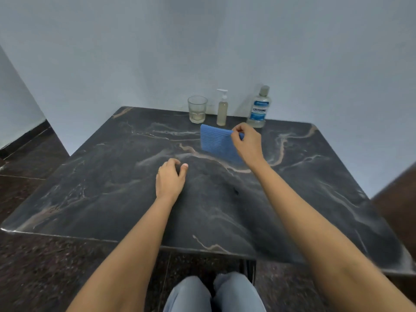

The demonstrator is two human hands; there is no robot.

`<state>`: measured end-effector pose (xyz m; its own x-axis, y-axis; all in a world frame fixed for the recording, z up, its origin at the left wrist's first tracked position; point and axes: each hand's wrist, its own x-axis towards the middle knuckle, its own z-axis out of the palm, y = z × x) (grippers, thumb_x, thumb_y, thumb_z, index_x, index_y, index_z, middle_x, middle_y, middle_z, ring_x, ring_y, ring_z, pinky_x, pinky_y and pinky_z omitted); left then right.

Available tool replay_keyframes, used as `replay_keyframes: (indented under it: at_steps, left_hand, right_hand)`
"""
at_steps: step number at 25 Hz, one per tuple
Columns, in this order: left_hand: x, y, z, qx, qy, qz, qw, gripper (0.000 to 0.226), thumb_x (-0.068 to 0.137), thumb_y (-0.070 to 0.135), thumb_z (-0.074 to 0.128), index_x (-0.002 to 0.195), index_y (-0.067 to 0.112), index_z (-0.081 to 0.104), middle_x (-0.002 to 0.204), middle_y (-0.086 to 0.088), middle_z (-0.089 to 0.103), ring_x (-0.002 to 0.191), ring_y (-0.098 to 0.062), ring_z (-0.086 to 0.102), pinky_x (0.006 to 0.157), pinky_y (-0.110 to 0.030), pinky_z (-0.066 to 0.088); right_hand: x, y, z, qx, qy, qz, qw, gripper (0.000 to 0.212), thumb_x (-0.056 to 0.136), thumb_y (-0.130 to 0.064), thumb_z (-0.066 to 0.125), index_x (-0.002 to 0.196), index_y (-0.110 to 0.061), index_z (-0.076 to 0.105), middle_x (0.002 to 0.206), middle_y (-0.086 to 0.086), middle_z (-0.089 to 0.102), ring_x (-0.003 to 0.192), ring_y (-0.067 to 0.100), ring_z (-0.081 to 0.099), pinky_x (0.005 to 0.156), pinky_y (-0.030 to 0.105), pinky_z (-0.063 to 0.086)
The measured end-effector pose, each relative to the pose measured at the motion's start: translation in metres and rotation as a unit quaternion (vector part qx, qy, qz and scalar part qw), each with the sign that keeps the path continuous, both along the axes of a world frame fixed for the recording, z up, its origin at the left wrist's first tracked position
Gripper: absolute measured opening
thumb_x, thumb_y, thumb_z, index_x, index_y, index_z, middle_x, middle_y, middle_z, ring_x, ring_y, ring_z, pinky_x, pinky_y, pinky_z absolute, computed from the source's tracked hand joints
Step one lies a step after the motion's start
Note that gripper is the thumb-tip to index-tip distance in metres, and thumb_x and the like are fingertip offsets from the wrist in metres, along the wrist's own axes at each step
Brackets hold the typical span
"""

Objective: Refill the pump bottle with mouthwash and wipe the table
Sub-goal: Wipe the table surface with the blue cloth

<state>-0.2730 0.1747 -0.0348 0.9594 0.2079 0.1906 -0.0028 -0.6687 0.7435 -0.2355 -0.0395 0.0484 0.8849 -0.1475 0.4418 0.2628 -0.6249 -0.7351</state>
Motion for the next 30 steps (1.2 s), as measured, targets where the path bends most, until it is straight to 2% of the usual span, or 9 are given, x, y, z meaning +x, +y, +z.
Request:
replay_keyframes:
  at_steps: [5, 9, 14, 18, 19, 21, 23, 25, 30]
  left_hand:
    - [-0.063, -0.038, 0.001, 0.009, -0.013, -0.063, 0.998, 0.034, 0.095, 0.038, 0.052, 0.115, 0.011, 0.058, 0.114, -0.007, 0.061, 0.108, -0.024, 0.054, 0.092, -0.039, 0.045]
    - [-0.095, -0.059, -0.007, 0.017, -0.021, -0.086, 0.996, 0.034, 0.095, 0.037, 0.053, 0.115, 0.010, 0.058, 0.113, -0.007, 0.061, 0.108, -0.025, 0.054, 0.092, -0.040, 0.045]
    - [-0.120, -0.076, -0.018, 0.073, -0.046, -0.112, 0.990, 0.034, 0.094, 0.038, 0.053, 0.114, 0.010, 0.059, 0.113, -0.006, 0.062, 0.111, -0.025, 0.053, 0.094, -0.037, 0.040]
    - [-0.121, -0.076, -0.020, 0.107, -0.048, -0.121, 0.986, 0.038, 0.095, 0.041, 0.052, 0.117, 0.011, 0.058, 0.118, -0.004, 0.061, 0.115, -0.023, 0.051, 0.098, -0.038, 0.038]
    - [-0.121, -0.077, -0.020, 0.112, -0.050, -0.121, 0.985, 0.038, 0.095, 0.041, 0.051, 0.118, 0.011, 0.058, 0.118, -0.003, 0.061, 0.115, -0.023, 0.051, 0.099, -0.038, 0.037]
    - [-0.120, -0.077, -0.021, 0.118, -0.051, -0.123, 0.984, 0.039, 0.095, 0.042, 0.050, 0.118, 0.011, 0.058, 0.119, -0.003, 0.061, 0.116, -0.022, 0.051, 0.100, -0.038, 0.037]
    - [-0.119, -0.077, -0.022, 0.122, -0.052, -0.125, 0.983, 0.038, 0.096, 0.042, 0.049, 0.118, 0.011, 0.058, 0.119, -0.003, 0.061, 0.116, -0.022, 0.052, 0.100, -0.038, 0.038]
    - [-0.119, -0.077, -0.022, 0.132, -0.054, -0.124, 0.982, 0.037, 0.096, 0.041, 0.049, 0.116, 0.012, 0.058, 0.117, -0.002, 0.062, 0.114, -0.022, 0.053, 0.099, -0.038, 0.038]
    - [-0.109, -0.079, -0.018, 0.164, -0.047, -0.118, 0.978, 0.028, 0.095, 0.038, 0.050, 0.101, 0.012, 0.059, 0.103, -0.006, 0.060, 0.103, -0.027, 0.054, 0.087, -0.040, 0.040]
  right_hand:
    - [-0.094, -0.083, 0.007, 0.026, -0.020, -0.106, 0.994, 0.011, 0.091, -0.013, 0.049, 0.086, -0.008, 0.059, 0.089, 0.002, 0.060, 0.080, 0.012, 0.052, 0.063, 0.015, 0.034]
    - [-0.156, -0.124, 0.001, -0.032, -0.045, -0.148, 0.988, 0.009, 0.091, -0.010, 0.049, 0.086, -0.007, 0.055, 0.088, 0.004, 0.054, 0.079, 0.014, 0.049, 0.067, 0.017, 0.031]
    - [-0.227, -0.134, -0.044, -0.121, -0.004, -0.090, 0.989, 0.005, 0.087, -0.005, 0.057, 0.083, -0.003, 0.059, 0.083, 0.009, 0.057, 0.076, 0.020, 0.052, 0.069, 0.024, 0.035]
    - [-0.241, -0.126, -0.066, -0.182, 0.079, -0.028, 0.980, 0.030, 0.090, -0.036, 0.054, 0.069, -0.016, 0.061, 0.070, -0.004, 0.061, 0.072, 0.014, 0.053, 0.065, 0.029, 0.038]
    - [-0.236, -0.126, -0.065, -0.175, 0.071, -0.047, 0.981, 0.031, 0.091, -0.038, 0.052, 0.073, -0.017, 0.064, 0.074, -0.005, 0.063, 0.076, 0.014, 0.055, 0.067, 0.029, 0.039]
    - [-0.220, -0.124, -0.065, -0.160, 0.078, -0.051, 0.983, 0.025, 0.094, -0.032, 0.052, 0.104, -0.016, 0.069, 0.109, 0.000, 0.066, 0.106, 0.016, 0.056, 0.086, 0.030, 0.042]
    - [-0.205, -0.115, -0.073, -0.224, 0.144, 0.001, 0.964, 0.039, 0.098, -0.029, 0.047, 0.133, -0.016, 0.054, 0.142, 0.004, 0.048, 0.137, 0.017, 0.036, 0.111, 0.031, 0.026]
    - [-0.199, -0.107, -0.083, -0.237, 0.171, 0.011, 0.956, 0.044, 0.100, -0.030, 0.039, 0.142, -0.018, 0.044, 0.152, 0.002, 0.035, 0.144, 0.016, 0.022, 0.117, 0.032, 0.011]
    - [-0.204, -0.140, -0.099, -0.235, 0.171, -0.050, 0.956, 0.043, 0.101, -0.031, 0.033, 0.143, -0.024, 0.041, 0.154, -0.004, 0.031, 0.144, 0.010, 0.021, 0.118, 0.040, 0.007]
